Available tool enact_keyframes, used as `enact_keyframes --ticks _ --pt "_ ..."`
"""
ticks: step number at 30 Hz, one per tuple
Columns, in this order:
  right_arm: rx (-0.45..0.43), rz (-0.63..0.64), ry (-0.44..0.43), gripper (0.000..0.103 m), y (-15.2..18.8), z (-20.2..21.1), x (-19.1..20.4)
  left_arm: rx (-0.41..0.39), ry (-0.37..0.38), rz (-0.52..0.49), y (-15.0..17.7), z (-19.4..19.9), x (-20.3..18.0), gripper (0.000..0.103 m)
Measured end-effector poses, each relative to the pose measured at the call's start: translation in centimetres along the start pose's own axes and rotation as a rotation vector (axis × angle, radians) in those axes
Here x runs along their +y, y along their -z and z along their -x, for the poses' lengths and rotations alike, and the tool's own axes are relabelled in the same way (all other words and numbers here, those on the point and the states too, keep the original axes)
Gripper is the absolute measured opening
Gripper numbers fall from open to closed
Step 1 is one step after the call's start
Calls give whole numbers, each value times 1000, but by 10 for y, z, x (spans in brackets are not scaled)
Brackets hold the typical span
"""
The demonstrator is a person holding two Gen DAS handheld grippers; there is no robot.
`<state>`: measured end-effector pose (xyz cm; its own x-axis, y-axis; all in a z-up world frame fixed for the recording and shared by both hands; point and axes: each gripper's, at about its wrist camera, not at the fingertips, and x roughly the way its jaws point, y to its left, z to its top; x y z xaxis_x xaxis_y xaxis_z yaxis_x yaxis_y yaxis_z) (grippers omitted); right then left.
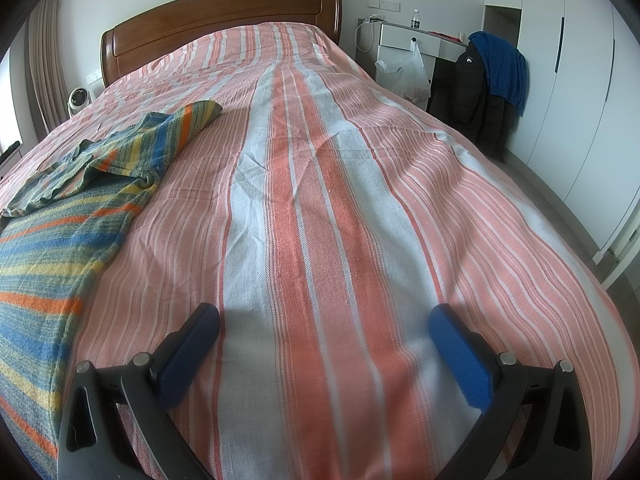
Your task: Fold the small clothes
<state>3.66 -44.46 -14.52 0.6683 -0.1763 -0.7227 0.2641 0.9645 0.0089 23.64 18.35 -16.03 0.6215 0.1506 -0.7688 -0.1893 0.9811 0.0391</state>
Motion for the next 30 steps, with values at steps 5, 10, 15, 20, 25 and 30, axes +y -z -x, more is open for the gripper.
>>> enact_keyframes --ticks 5,10,15,20,25,30 --pt "0 0 0 103 0 0 0 0 0 0 0 0 -1 103" --pt "0 -1 -1 103 0 0 0 0 0 0 0 1 -1 103" --pt "-1 -1 -1 103 0 0 -1 -1 -1 0 0 0 1 103" --pt "0 -2 -2 103 1 0 -1 -2 2 1 0 0 1 103" --pt "0 -1 -1 103 1 0 -1 -3 1 2 0 0 4 103" --pt "2 -8 -9 103 0 1 -1 39 20 -6 -5 2 8 103"
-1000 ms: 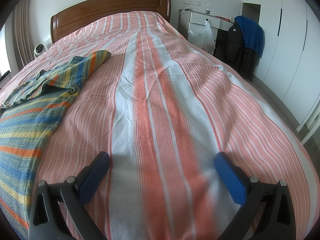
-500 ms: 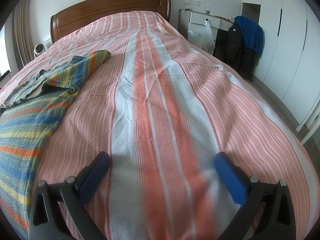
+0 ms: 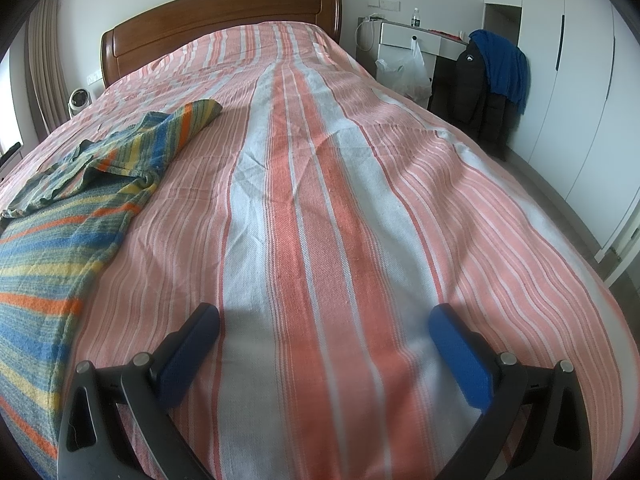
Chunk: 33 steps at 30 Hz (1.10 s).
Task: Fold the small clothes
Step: 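Grasp the hem of the folded sweater with both grippers and lift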
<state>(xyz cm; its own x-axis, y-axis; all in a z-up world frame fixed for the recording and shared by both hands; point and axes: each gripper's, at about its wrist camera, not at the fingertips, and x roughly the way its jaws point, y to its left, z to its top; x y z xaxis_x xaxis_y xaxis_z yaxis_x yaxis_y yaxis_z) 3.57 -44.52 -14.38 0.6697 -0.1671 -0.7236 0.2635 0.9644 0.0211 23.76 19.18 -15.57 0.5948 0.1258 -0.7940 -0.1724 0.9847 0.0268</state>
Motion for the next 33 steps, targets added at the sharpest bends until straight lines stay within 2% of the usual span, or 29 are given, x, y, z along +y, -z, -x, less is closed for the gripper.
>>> enact_keyframes --ticks 2,5,7,9,10,12,13,14,16,18,21,22,24,26,28,30,33 --pt "5 -3 -6 103 -2 0 0 16 28 24 4 12 5 102" --pt "69 15 -22 103 -11 2 0 20 176 39 24 56 11 102" --pt "123 49 -58 103 -18 17 3 26 286 -13 50 100 8 102" --pt "123 91 -168 103 -19 48 8 67 361 -103 84 137 -4 102" --pt "148 127 -259 103 -15 67 14 90 378 -147 100 148 -10 102" --pt "237 190 -425 103 -1 92 28 156 386 -250 138 161 -31 102" --pt "291 226 -485 102 10 103 36 178 376 -279 151 162 -38 102" --pt "329 256 -509 102 21 111 41 201 363 -298 163 162 -45 101" --pt "402 286 -523 102 43 118 49 251 351 -315 182 155 -57 97" --pt "455 286 -511 96 58 117 50 303 357 -317 195 146 -63 87" --pt "501 276 -475 90 75 105 49 292 319 -352 204 146 -69 86" --pt "507 263 -469 85 78 99 49 293 317 -363 205 147 -71 85" --pt "511 244 -467 84 80 93 54 297 329 -368 207 150 -76 77" --pt "524 247 -464 84 81 89 60 310 341 -365 209 153 -77 64" --pt "548 250 -484 75 82 96 64 329 363 -352 214 157 -78 55" --pt "542 233 -546 72 80 107 68 330 382 -339 220 161 -75 54" --pt "516 234 -558 72 84 102 76 344 378 -334 221 152 -80 54"
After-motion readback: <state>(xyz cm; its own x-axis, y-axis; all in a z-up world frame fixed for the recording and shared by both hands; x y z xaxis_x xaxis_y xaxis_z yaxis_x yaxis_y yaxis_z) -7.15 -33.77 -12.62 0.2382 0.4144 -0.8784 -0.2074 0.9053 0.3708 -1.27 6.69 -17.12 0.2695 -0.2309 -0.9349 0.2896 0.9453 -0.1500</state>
